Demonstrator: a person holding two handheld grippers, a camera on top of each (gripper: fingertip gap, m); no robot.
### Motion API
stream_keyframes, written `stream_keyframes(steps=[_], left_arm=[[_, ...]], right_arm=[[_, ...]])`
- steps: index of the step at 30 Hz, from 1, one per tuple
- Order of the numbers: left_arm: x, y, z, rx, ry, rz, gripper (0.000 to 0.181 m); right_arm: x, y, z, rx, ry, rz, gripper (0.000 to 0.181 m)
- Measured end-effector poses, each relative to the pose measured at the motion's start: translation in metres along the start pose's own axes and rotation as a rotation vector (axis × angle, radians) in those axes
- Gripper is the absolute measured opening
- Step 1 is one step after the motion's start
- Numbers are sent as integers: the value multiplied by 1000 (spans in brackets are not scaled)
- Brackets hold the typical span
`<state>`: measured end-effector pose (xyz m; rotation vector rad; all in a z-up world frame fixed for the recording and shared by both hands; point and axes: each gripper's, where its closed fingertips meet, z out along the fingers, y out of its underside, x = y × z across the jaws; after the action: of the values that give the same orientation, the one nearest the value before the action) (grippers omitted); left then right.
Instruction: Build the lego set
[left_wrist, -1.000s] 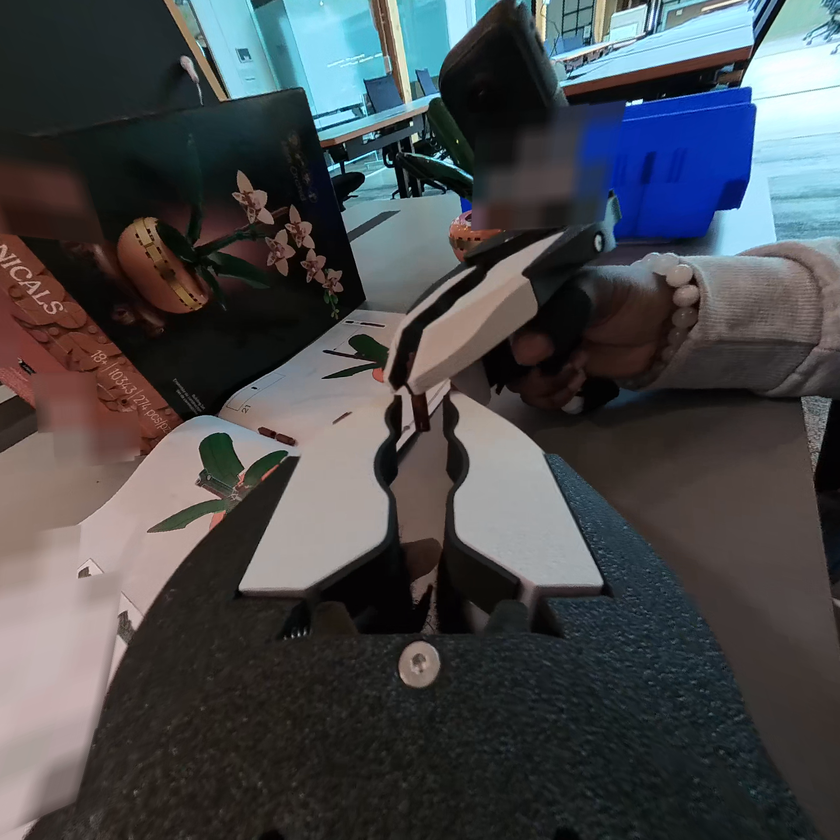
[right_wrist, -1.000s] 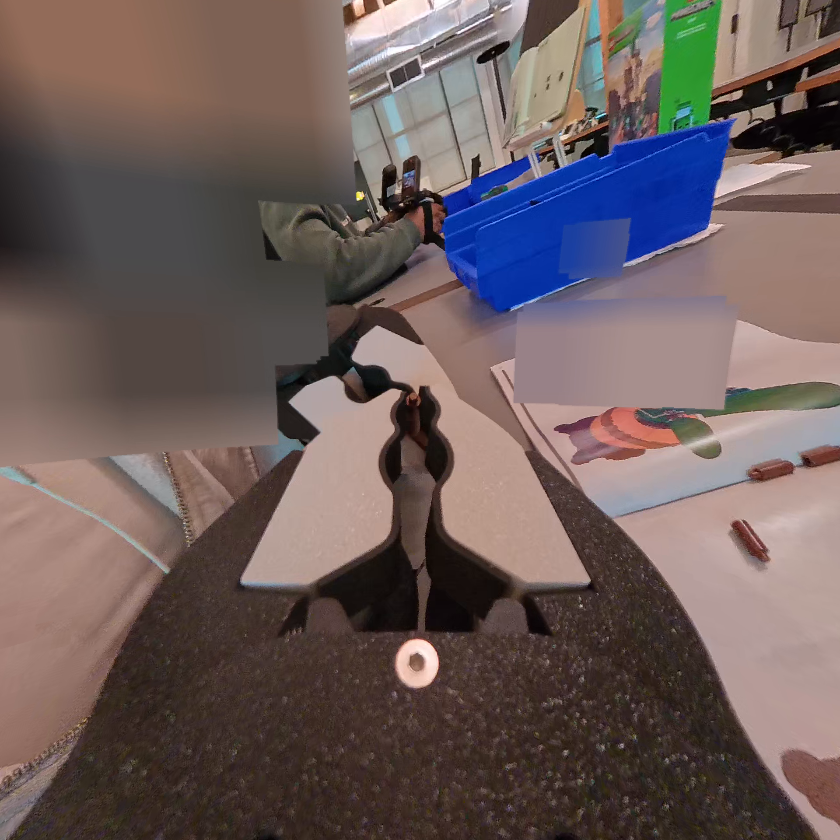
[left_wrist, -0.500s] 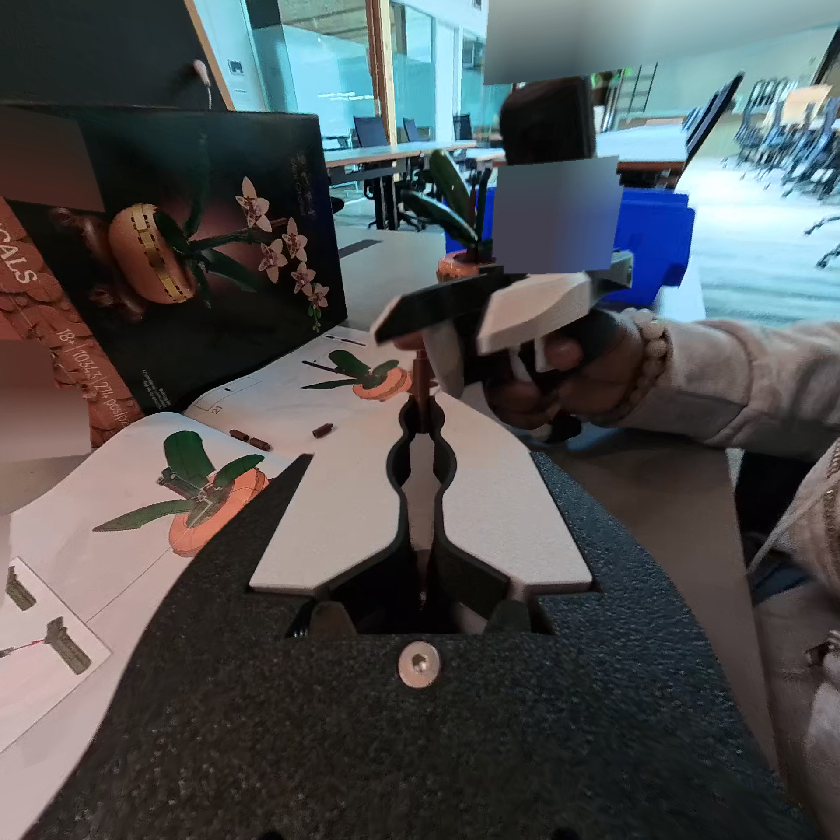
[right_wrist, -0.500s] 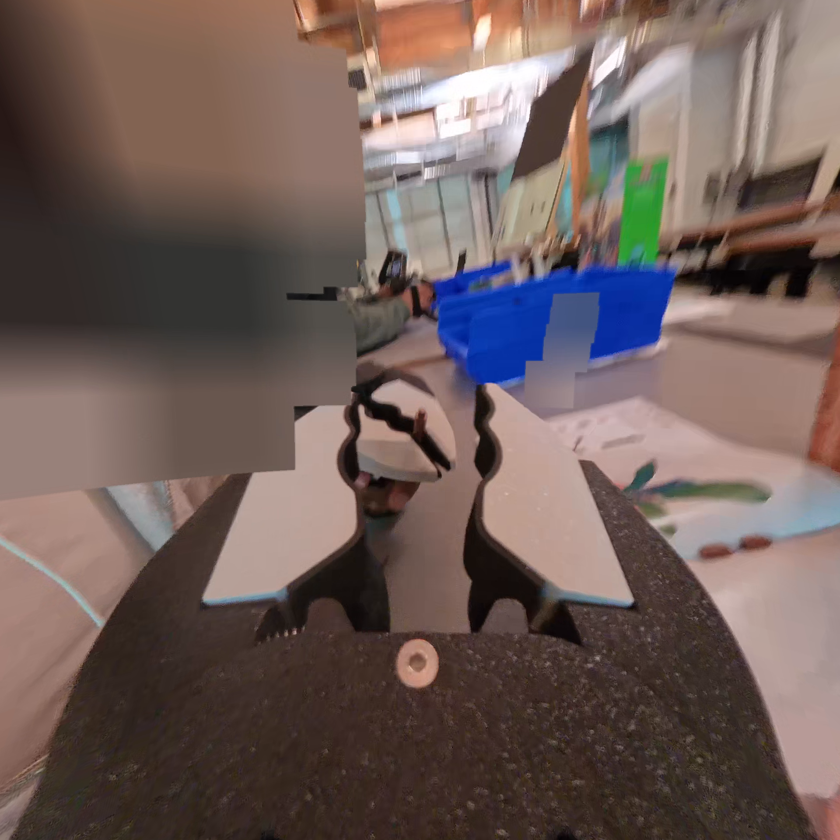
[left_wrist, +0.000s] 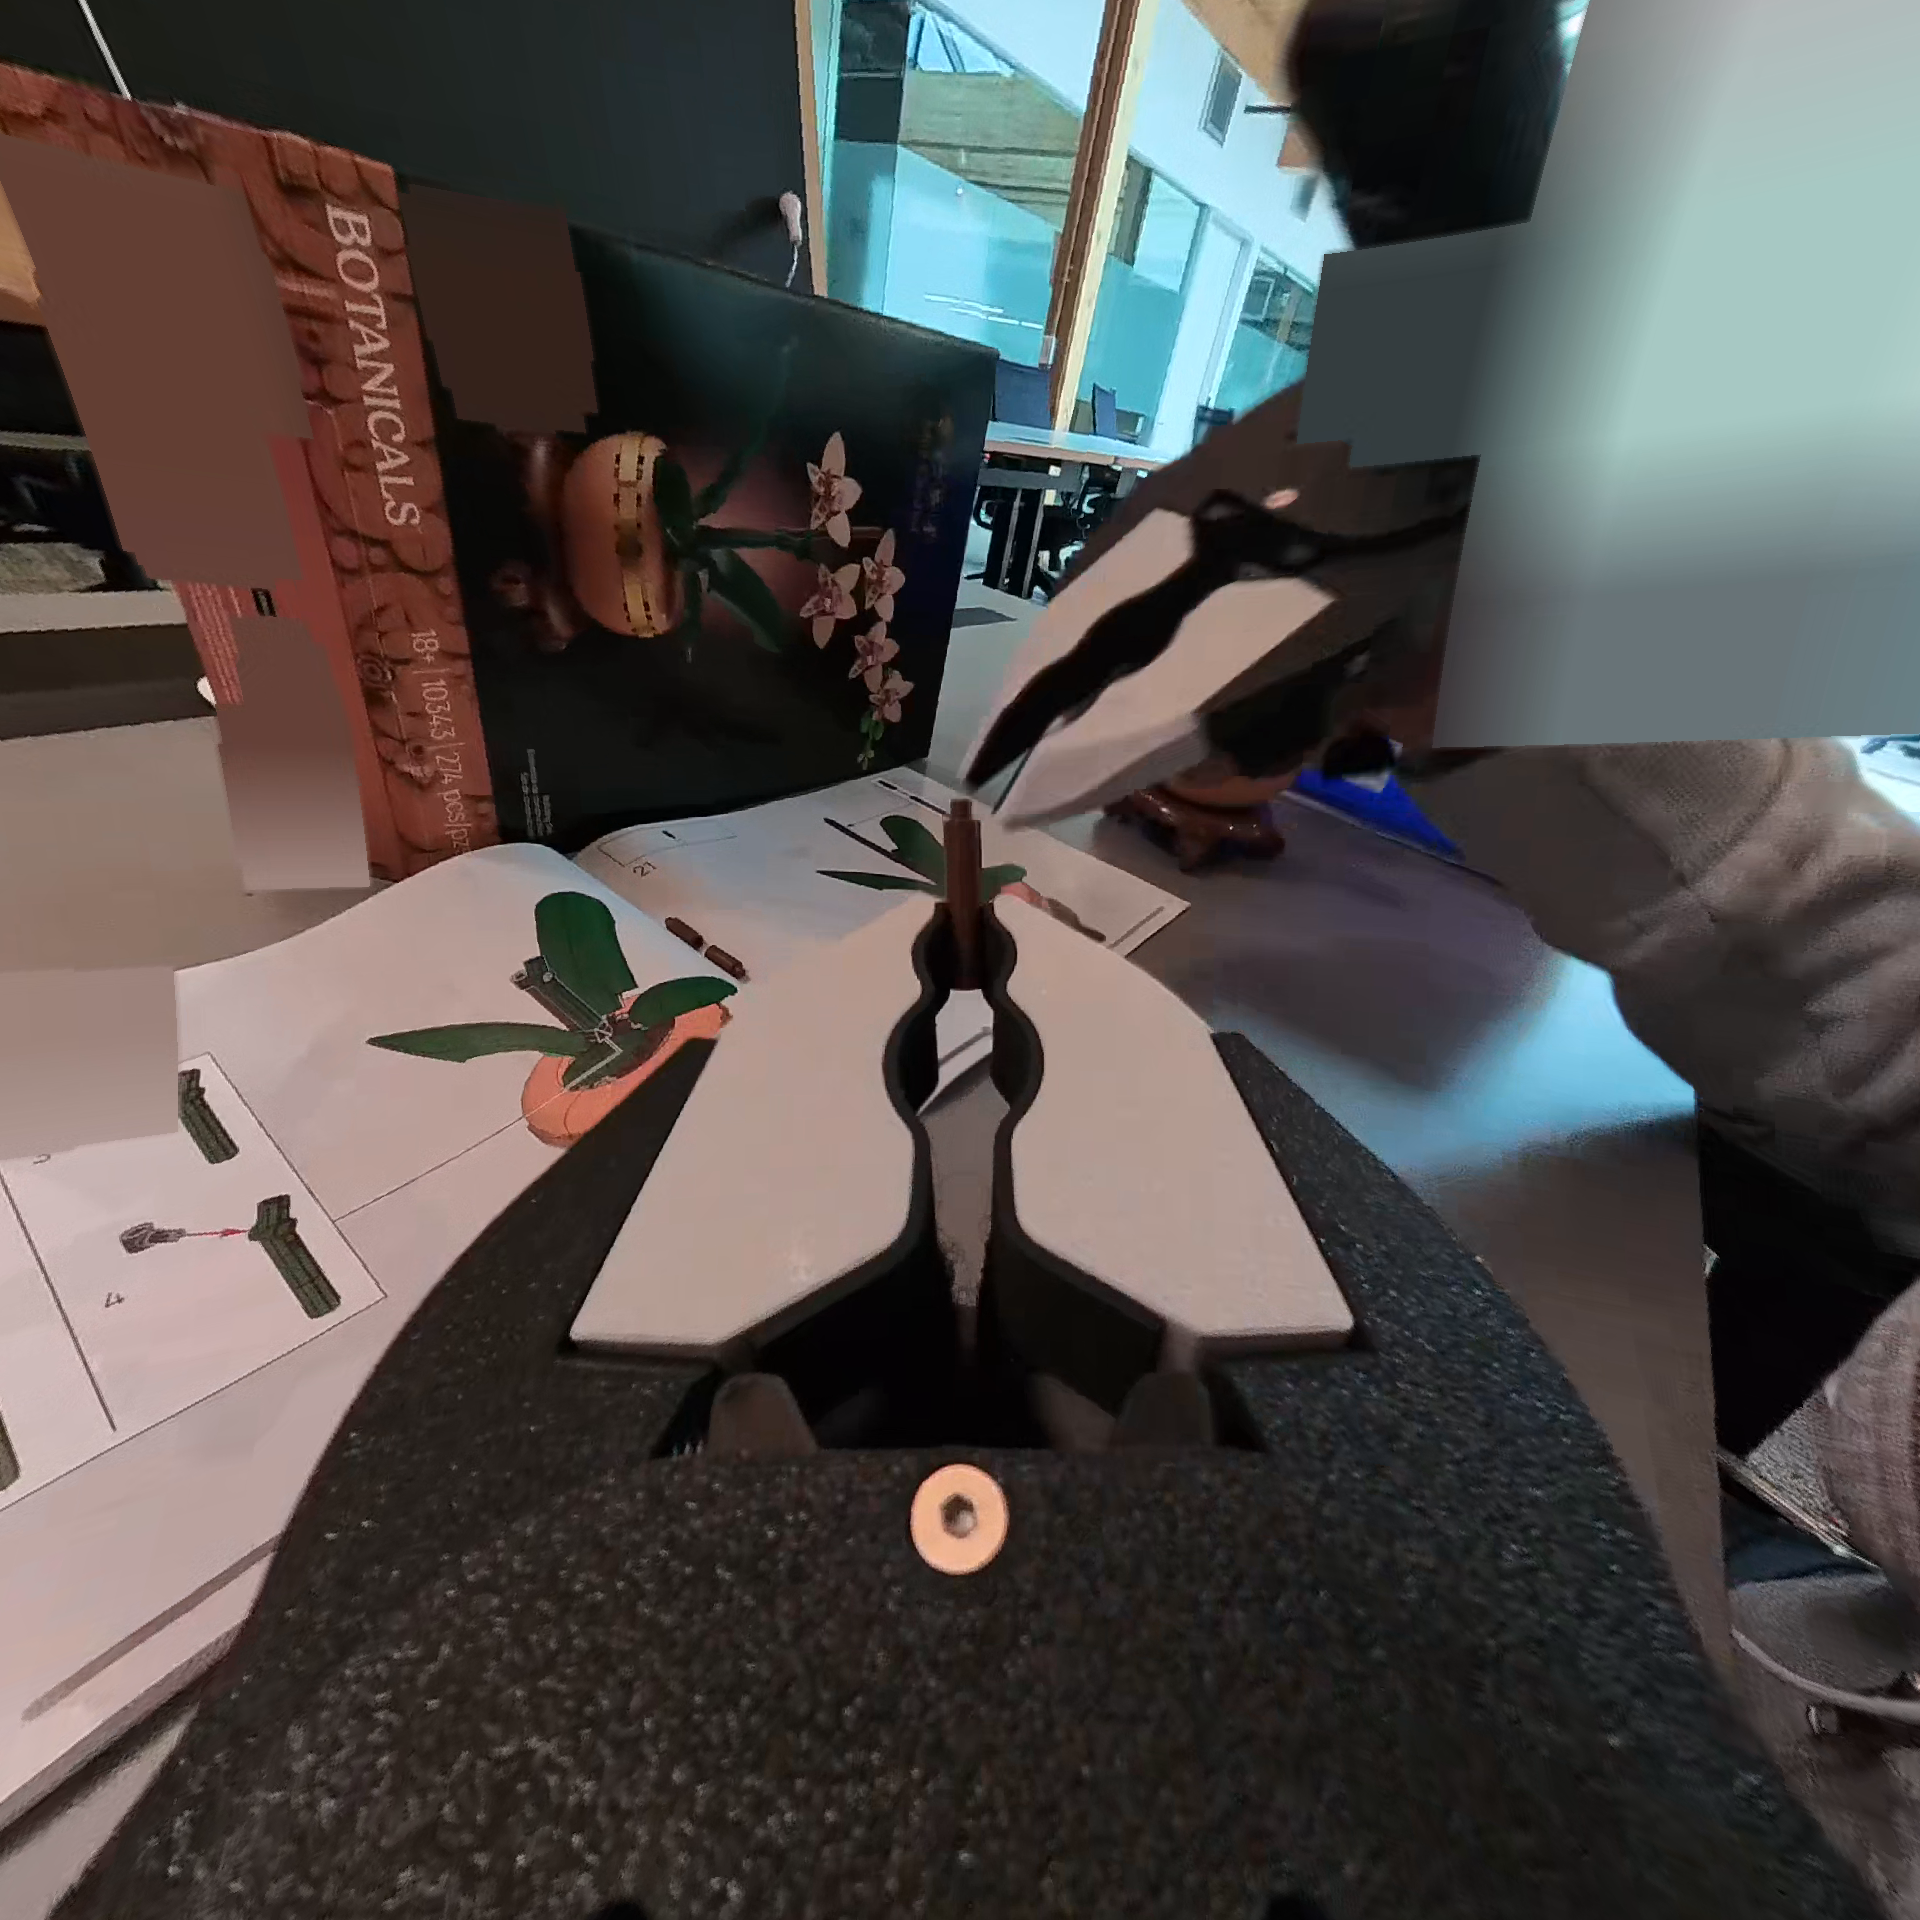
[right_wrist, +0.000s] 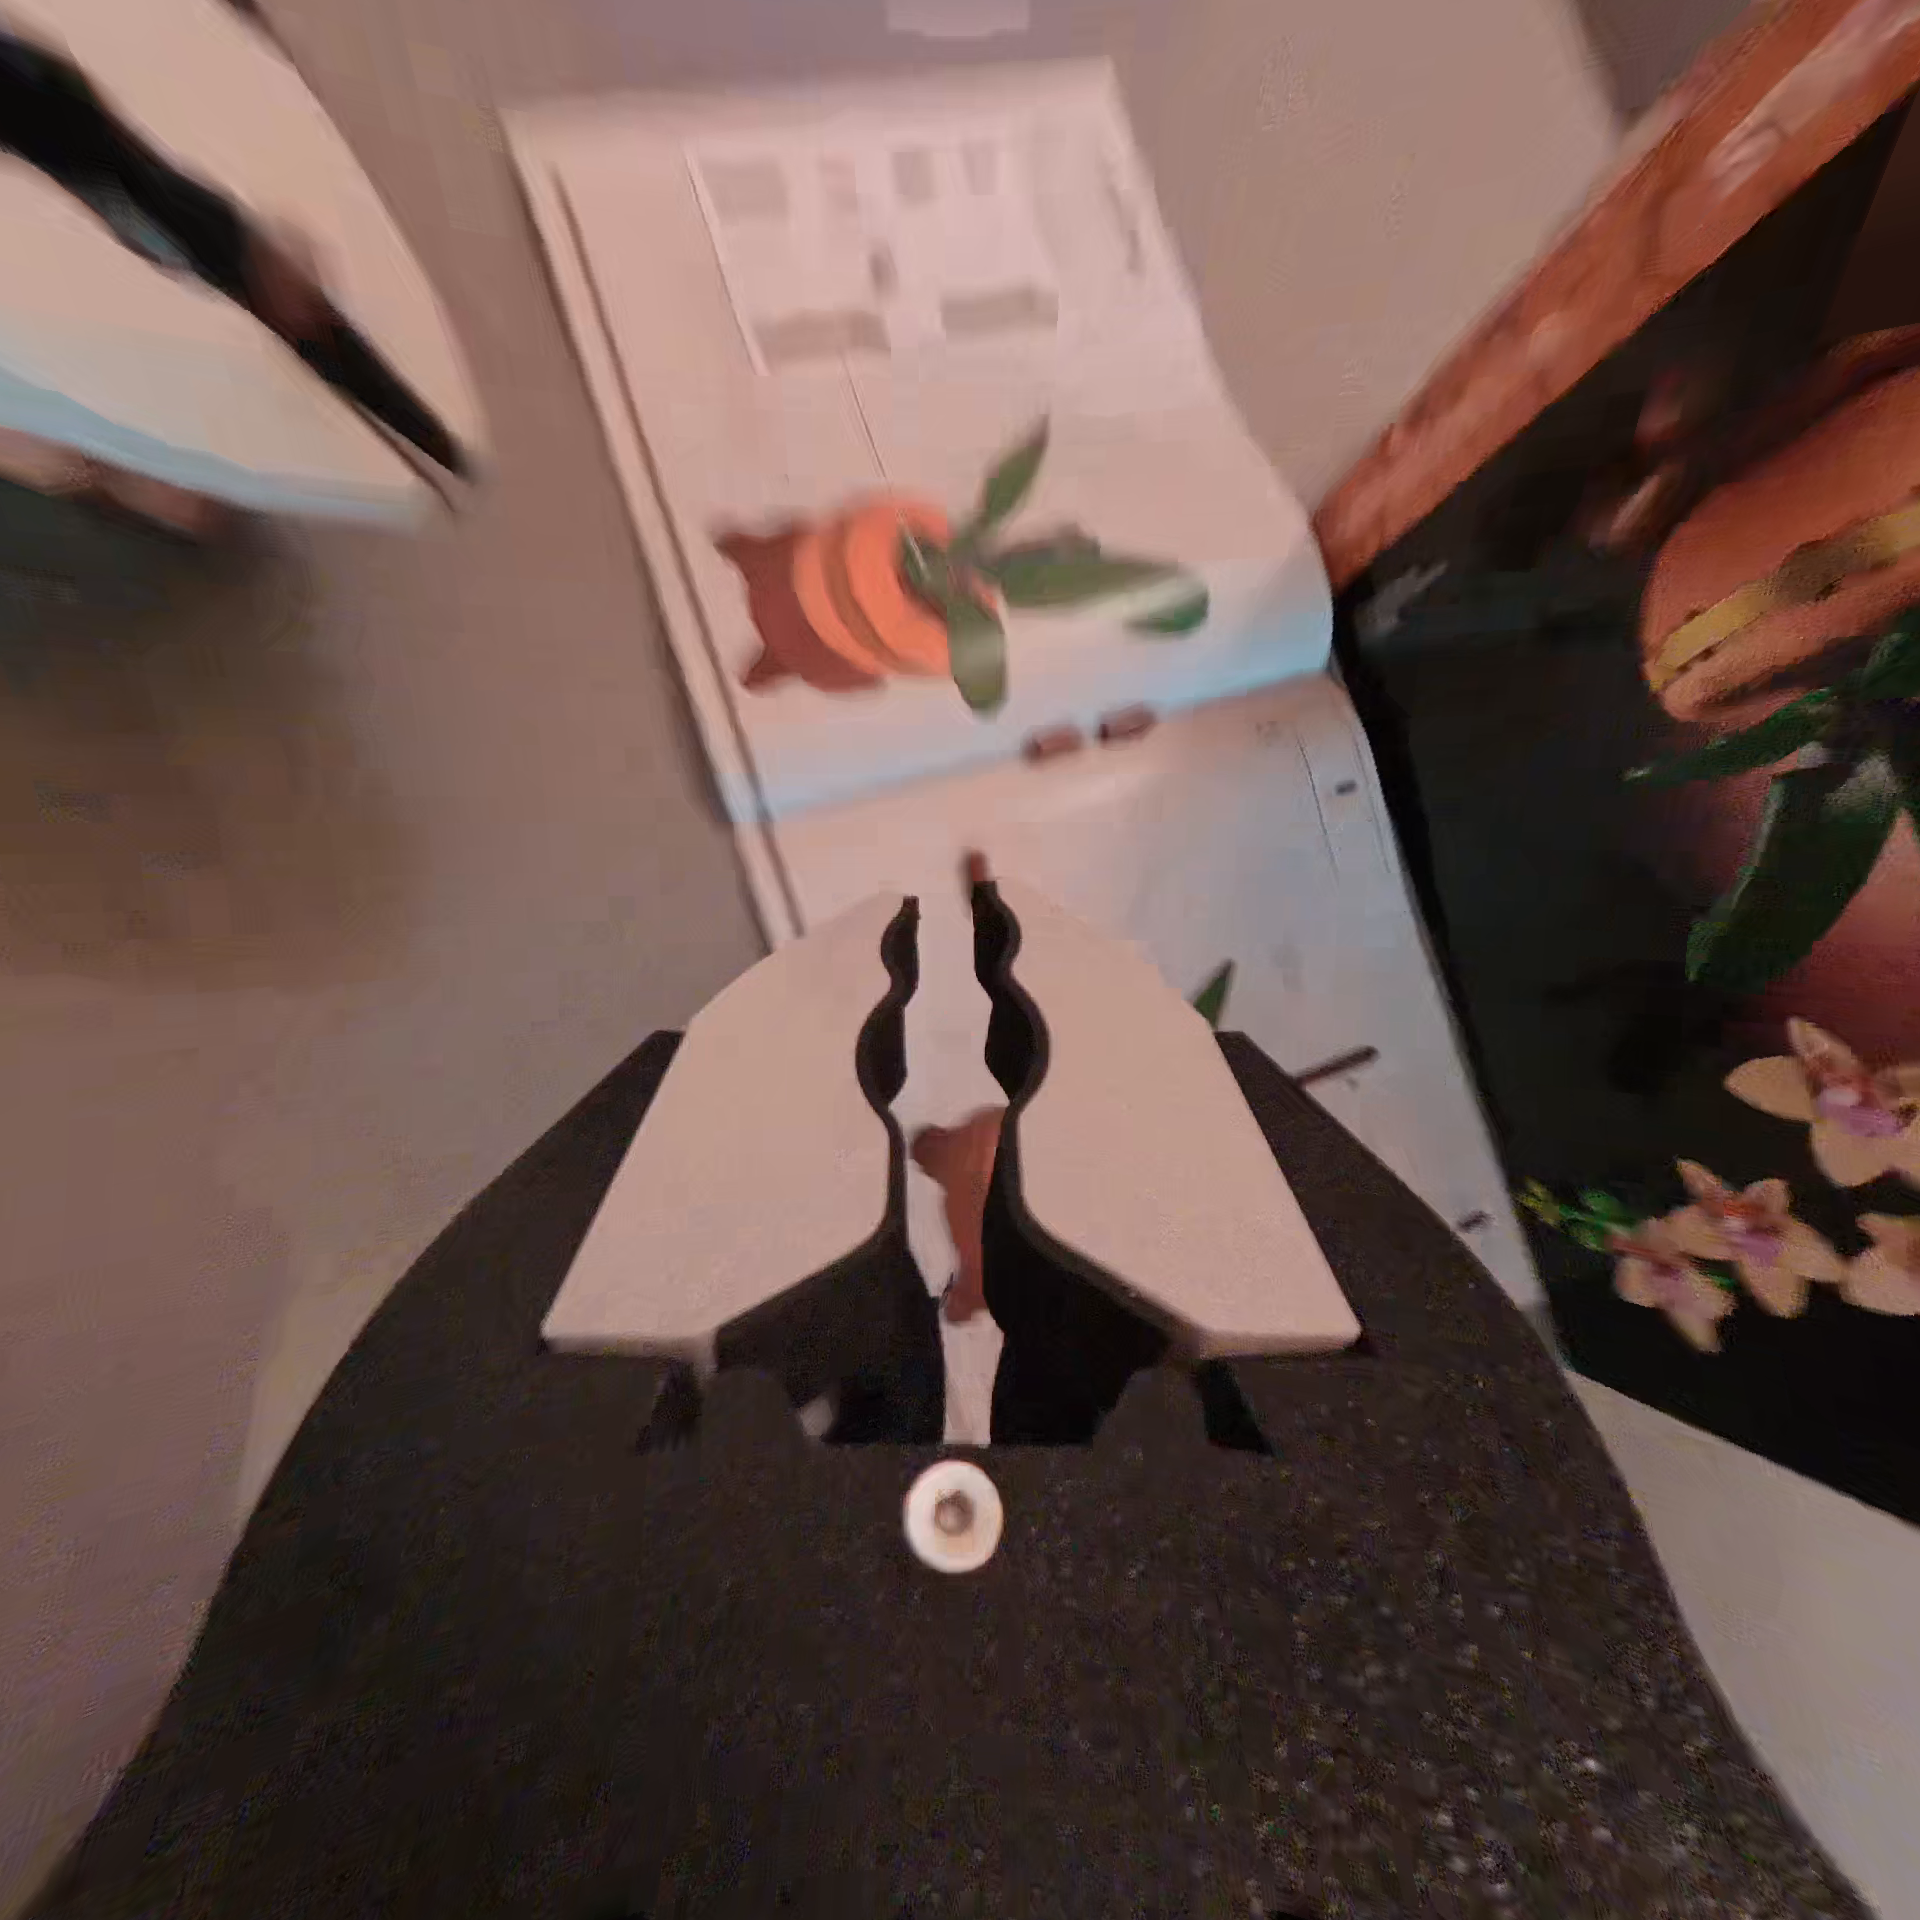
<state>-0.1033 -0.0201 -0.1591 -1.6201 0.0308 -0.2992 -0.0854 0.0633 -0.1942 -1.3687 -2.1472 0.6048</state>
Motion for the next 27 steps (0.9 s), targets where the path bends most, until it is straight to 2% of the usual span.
stream_keyframes(steps=[2,6,9,14,21,27], left_arm=[[0,5,1,-36,2,10,3],[4,9,2,-60,27,17,3],[4,9,1,-57,36,0,3],[6,9,2,-60,51,-8,3],[6,9,2,-60,52,-7,4],[5,10,2,-62,53,-9,4]], right_arm=[[8,10,21,-163,1,-97,7],[6,20,44,-348,-107,-163,9],[6,23,47,-382,-146,-157,11],[10,44,43,-468,-125,-141,12],[6,31,55,-346,-195,-143,5],[5,5,64,-208,-189,-280,1]])
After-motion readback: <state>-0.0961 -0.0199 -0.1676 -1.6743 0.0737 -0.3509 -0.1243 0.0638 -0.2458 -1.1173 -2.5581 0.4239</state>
